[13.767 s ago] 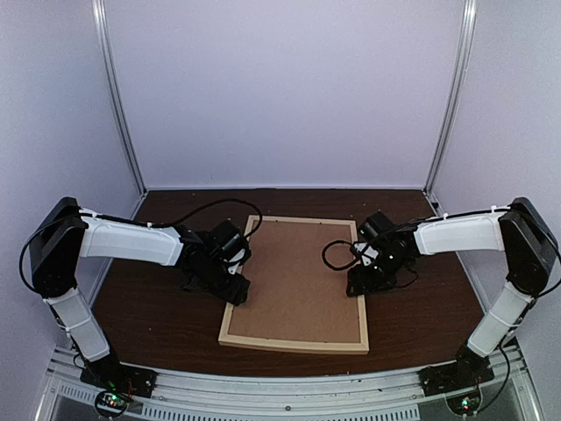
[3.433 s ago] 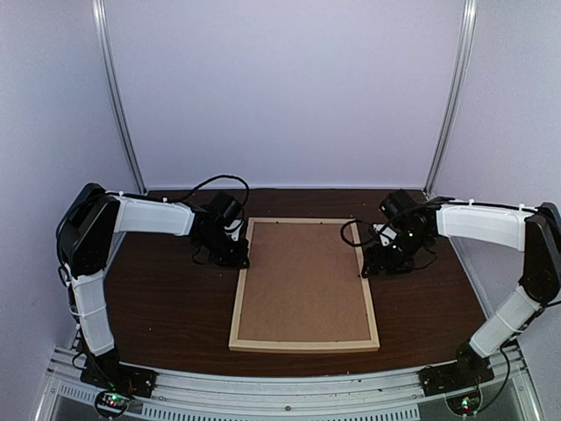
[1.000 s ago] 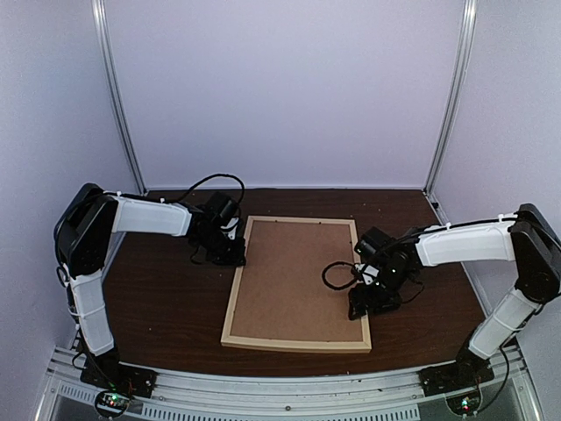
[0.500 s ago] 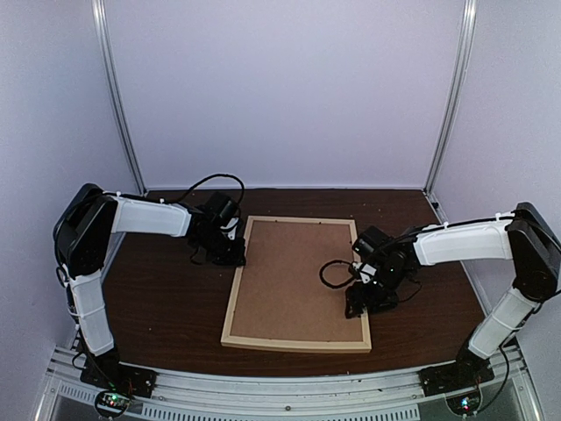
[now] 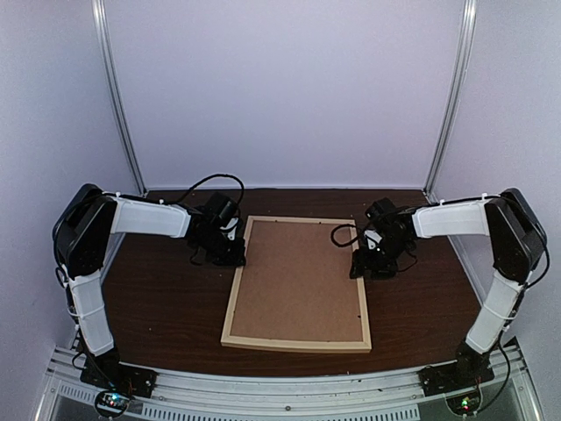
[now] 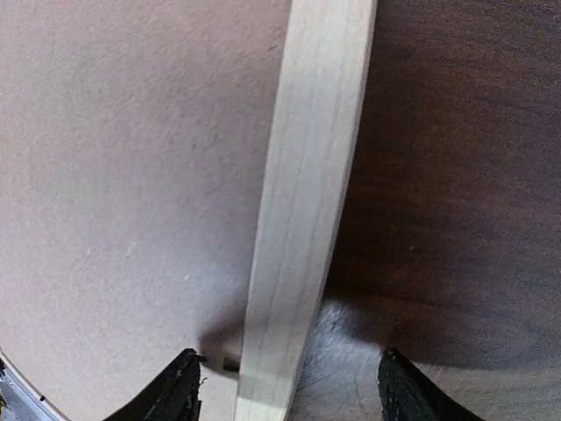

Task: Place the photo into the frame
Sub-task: Press the fastener onto the backboard.

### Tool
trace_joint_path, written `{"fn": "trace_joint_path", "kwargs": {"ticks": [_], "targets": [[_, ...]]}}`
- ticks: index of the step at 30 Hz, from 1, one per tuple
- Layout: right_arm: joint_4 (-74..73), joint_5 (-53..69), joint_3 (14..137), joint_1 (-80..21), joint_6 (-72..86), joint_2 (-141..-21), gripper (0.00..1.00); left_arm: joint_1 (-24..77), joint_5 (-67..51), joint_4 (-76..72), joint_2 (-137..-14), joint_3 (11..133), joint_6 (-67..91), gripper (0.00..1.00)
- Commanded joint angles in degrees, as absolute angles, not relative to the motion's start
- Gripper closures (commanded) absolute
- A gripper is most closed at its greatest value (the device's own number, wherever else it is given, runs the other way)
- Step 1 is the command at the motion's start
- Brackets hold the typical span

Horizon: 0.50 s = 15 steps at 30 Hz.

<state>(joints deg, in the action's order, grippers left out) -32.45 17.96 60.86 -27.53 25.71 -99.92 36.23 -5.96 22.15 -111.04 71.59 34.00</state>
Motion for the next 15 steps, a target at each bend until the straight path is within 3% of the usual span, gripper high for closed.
{"fn": "trace_joint_path", "kwargs": {"ticks": [1, 15], "targets": [[-30.61, 19.1, 63.76, -25.84, 23.42, -103.01, 0.32, 37.7, -7.46, 23.99, -110.05, 69.96, 33.63, 0.76], [-26.37, 23.2, 63.73, -22.64, 23.9, -106.26, 0.56, 37.77, -7.51, 24.12, -109.71, 69.61, 33.79, 0.76]]}}
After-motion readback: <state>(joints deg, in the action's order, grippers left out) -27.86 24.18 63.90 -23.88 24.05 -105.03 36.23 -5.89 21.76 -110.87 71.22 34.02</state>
